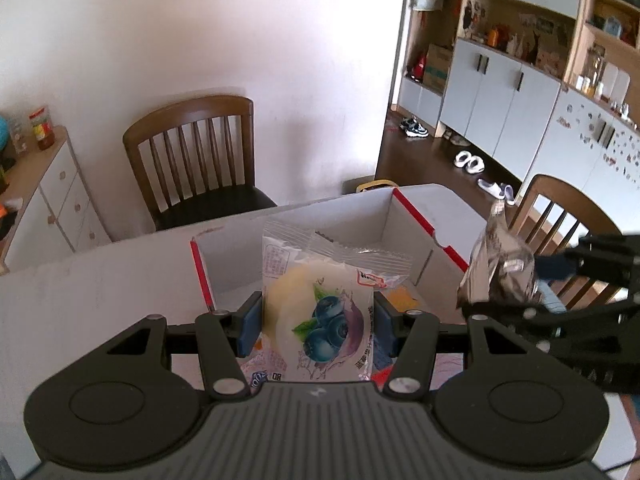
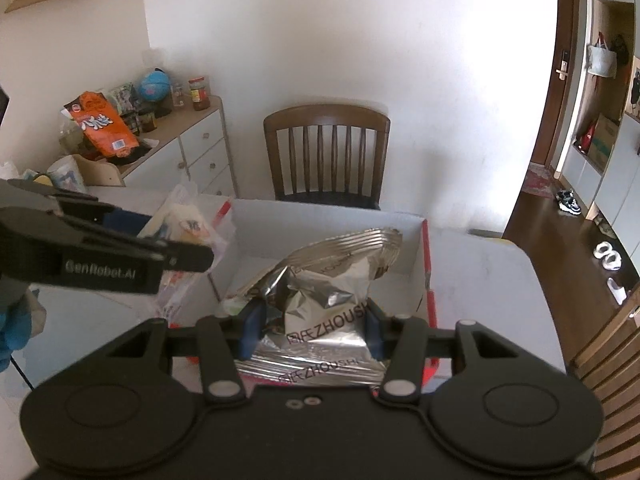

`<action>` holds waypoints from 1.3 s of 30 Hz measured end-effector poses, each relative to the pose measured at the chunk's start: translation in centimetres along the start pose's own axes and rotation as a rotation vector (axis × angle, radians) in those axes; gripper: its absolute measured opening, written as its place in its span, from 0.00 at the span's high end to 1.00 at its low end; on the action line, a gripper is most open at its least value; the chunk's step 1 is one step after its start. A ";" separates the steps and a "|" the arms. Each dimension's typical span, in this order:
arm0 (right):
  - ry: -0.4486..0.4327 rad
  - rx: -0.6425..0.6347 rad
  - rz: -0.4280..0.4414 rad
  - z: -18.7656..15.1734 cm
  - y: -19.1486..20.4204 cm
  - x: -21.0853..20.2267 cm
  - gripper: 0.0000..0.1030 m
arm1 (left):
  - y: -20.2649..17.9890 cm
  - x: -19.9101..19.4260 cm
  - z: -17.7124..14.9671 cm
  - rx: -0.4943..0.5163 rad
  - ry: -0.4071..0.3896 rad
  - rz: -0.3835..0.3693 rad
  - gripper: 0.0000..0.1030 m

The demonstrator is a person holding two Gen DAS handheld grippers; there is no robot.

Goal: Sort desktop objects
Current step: 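Carry the blueberry bun and silver chip bag with both grippers over the red shoebox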

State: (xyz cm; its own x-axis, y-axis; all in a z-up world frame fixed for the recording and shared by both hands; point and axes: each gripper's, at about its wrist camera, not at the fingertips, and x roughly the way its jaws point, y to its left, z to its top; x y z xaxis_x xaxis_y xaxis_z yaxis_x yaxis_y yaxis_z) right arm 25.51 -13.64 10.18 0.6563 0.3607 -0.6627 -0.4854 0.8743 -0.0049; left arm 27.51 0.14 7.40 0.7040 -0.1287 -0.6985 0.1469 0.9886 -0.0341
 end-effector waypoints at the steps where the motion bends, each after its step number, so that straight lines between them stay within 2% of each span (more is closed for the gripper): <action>1: -0.004 -0.005 -0.005 0.3 -0.2 0.3 0.51 | 0.2 0.3 0.3 0.009 0.001 0.001 0.46; 10: 0.005 0.015 0.012 2.5 -2.3 3.4 0.51 | 1.4 4.0 1.8 0.013 0.036 0.000 0.46; 17: 0.034 0.030 -0.011 3.5 -3.5 6.8 0.51 | 1.4 7.0 1.2 0.020 0.081 -0.003 0.46; 28: 0.127 0.078 -0.030 3.9 -5.0 11.8 0.51 | 0.7 10.8 -0.1 0.071 0.147 0.009 0.46; 39: 0.186 0.044 -0.029 3.8 -4.3 15.3 0.51 | 0.5 13.2 -1.1 0.112 0.193 0.000 0.46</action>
State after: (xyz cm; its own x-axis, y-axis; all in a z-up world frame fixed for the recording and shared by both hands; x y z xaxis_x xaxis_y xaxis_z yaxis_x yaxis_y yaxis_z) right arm 39.80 -10.61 2.89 0.5494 0.2729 -0.7897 -0.4399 0.8981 0.0043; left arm 36.14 -1.00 -2.59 0.5591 -0.1009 -0.8229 0.2313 0.9722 0.0379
